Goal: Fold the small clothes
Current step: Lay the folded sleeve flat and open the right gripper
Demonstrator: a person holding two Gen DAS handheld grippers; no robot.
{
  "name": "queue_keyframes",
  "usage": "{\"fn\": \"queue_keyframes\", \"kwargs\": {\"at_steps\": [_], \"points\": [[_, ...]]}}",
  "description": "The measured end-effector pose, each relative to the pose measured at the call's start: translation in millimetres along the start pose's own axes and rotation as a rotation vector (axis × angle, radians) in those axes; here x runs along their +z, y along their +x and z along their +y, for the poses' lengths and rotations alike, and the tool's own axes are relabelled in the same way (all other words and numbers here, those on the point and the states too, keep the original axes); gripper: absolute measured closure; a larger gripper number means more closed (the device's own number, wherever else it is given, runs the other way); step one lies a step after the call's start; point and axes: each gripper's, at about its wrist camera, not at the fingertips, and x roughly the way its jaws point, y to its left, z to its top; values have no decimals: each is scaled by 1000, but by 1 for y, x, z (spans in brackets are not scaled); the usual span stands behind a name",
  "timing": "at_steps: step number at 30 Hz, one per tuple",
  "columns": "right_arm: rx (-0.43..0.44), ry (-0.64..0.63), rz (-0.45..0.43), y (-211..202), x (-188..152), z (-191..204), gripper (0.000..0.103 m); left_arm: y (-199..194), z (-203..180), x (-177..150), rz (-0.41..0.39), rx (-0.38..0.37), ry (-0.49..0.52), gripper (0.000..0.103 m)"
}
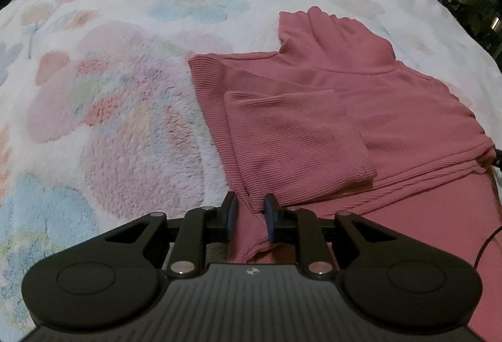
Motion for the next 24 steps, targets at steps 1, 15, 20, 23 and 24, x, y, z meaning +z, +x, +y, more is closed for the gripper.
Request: {"fn": "queue_keyframes", "kwargs": {"at_steps": [1, 15, 20, 23, 24], "points": [[1, 12, 18, 1, 1, -4, 101, 0, -1, 0, 2, 3, 5, 81], [102, 57, 77, -17, -5, -33, 92, 2, 0, 5, 33, -5, 22, 81], [163, 148, 45, -43, 13, -47, 88, -4, 5, 10, 29, -34, 21, 79], [152, 145, 47, -54, 17, -42, 87, -21, 10, 4, 11, -47, 11, 76], [153, 142, 50, -59, 17, -40, 87, -28, 11, 2, 3, -50, 14, 75]]}}
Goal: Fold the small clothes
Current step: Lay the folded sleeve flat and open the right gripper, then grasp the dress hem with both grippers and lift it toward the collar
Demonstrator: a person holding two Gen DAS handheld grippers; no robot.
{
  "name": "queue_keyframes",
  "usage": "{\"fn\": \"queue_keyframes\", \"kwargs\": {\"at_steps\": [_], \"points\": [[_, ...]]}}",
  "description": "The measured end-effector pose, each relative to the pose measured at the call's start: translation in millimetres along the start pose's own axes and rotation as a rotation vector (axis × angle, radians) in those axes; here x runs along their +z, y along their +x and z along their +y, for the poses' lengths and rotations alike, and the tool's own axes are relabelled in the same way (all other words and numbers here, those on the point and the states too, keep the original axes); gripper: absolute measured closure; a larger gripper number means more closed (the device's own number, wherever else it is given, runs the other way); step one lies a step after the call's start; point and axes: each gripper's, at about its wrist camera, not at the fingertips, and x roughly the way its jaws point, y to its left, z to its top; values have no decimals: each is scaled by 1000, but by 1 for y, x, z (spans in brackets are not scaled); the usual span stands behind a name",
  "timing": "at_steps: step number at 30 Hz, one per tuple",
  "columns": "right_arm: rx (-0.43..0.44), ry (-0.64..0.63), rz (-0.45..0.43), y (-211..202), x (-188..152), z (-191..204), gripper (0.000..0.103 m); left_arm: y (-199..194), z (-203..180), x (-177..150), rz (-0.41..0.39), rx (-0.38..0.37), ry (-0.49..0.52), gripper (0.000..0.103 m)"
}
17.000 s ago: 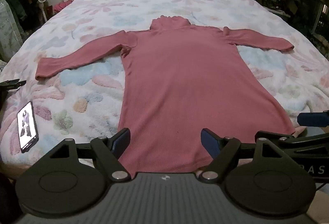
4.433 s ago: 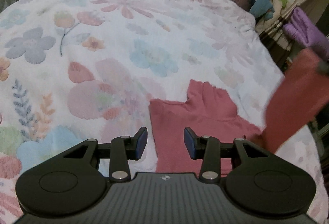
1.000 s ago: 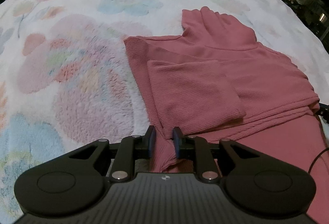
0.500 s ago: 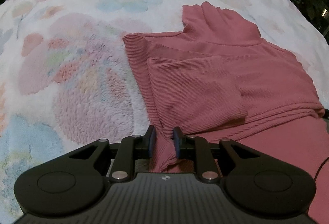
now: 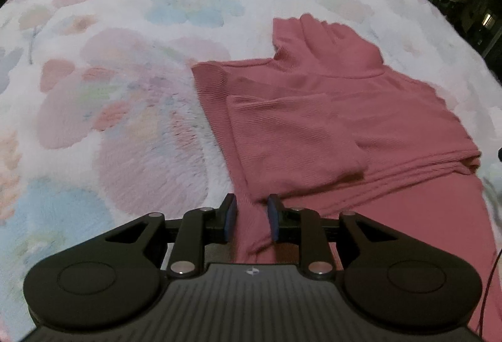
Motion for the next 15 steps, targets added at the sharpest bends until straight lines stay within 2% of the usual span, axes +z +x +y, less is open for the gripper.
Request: {"fn": "queue_keyframes", "kwargs": {"at_steps": [4, 9, 12, 15], "points": [[37, -28, 18, -27, -12, 20, 70, -36, 0, -15, -33, -12, 62, 72], [60, -98, 38, -57, -32, 43, 65, -76, 2, -28, -71, -8, 106, 67], [61, -151, 52, -64, -33, 53, 62, -87, 2, -21, -89, 15, 140, 67], [61, -218, 77, -60, -20, 64, 61, -91, -4, -7, -103, 32, 198, 67]]}}
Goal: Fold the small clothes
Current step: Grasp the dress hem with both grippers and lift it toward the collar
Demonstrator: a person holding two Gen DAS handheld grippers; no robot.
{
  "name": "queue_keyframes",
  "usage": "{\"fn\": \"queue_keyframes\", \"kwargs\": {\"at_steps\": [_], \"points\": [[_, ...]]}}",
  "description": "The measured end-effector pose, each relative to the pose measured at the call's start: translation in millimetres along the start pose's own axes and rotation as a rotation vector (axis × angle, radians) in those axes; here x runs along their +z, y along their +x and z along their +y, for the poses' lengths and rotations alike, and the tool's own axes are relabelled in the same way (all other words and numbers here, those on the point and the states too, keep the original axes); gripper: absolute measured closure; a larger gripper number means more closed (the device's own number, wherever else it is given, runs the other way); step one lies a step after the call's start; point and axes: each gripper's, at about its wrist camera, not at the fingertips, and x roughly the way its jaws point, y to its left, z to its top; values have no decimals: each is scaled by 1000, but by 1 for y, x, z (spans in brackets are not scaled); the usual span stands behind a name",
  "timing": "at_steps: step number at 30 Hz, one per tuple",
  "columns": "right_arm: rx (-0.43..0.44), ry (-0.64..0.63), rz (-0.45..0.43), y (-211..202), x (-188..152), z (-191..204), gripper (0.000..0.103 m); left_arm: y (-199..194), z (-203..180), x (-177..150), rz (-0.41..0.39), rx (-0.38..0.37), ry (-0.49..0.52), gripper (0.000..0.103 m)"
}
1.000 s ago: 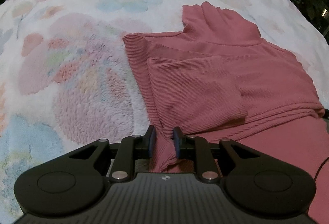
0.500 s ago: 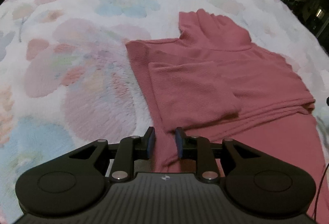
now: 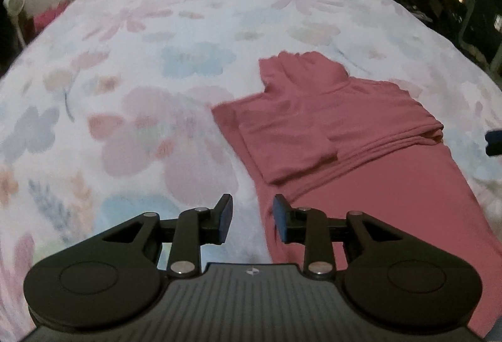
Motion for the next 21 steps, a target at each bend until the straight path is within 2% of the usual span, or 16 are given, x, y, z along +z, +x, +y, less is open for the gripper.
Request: {"fn": "queue_keyframes", "kwargs": {"at_steps": [3, 9, 17, 21], "points": [[-4, -57, 13, 11, 26, 3, 61, 4, -5, 21, -9, -2, 48, 61], [-18, -131, 30, 54, 92, -2, 61, 39, -9, 66, -16, -33, 78, 60], [-26, -212, 83, 145, 163, -6, 64, 119, -2, 131, 31, -83, 88, 59], [-17, -235, 89, 191, 193, -10, 65, 160, 7, 153, 39, -120, 34, 55]]}}
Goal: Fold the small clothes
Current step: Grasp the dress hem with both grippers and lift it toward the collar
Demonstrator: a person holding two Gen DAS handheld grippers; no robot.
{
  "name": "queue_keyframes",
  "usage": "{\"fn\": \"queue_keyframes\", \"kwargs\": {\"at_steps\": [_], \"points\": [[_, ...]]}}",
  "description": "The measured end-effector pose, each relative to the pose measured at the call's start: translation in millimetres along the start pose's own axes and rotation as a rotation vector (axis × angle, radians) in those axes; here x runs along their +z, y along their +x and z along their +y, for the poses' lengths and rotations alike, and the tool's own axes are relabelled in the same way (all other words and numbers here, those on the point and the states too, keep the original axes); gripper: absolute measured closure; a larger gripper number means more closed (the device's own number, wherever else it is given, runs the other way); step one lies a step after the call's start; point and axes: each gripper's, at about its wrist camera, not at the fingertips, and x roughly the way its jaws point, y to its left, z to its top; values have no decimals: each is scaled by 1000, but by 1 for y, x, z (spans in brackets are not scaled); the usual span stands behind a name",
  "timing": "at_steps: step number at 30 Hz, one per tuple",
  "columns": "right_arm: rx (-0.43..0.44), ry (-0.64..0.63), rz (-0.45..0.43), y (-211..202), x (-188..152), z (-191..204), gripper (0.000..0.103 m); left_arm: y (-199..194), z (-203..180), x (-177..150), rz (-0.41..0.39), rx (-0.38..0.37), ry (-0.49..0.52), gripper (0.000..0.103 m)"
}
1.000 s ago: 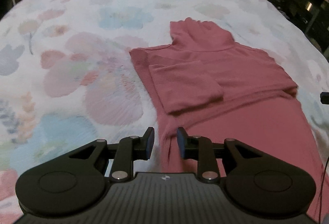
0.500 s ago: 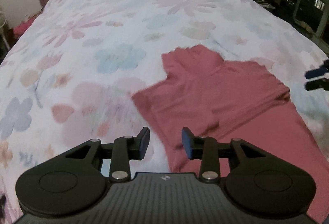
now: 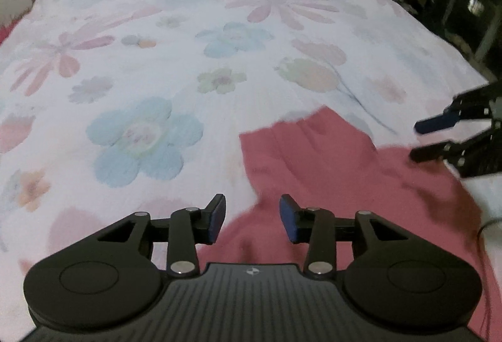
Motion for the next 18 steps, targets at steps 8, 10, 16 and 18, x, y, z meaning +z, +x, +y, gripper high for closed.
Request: {"fn": "queue_keyframes", "kwargs": {"at_steps": [8, 10, 16, 18], "points": [[37, 29, 7, 72, 47, -16, 68, 70, 30, 27, 16, -64, -109, 55], [43, 35, 15, 87, 55, -17, 69, 82, 33, 30, 19, -85, -131, 55], [42, 79, 41, 121, 61, -26, 68, 110, 35, 32, 15, -86, -177, 58], [63, 109, 17, 125, 59, -29, 81, 112, 36, 32, -3, -100, -193, 85]]}}
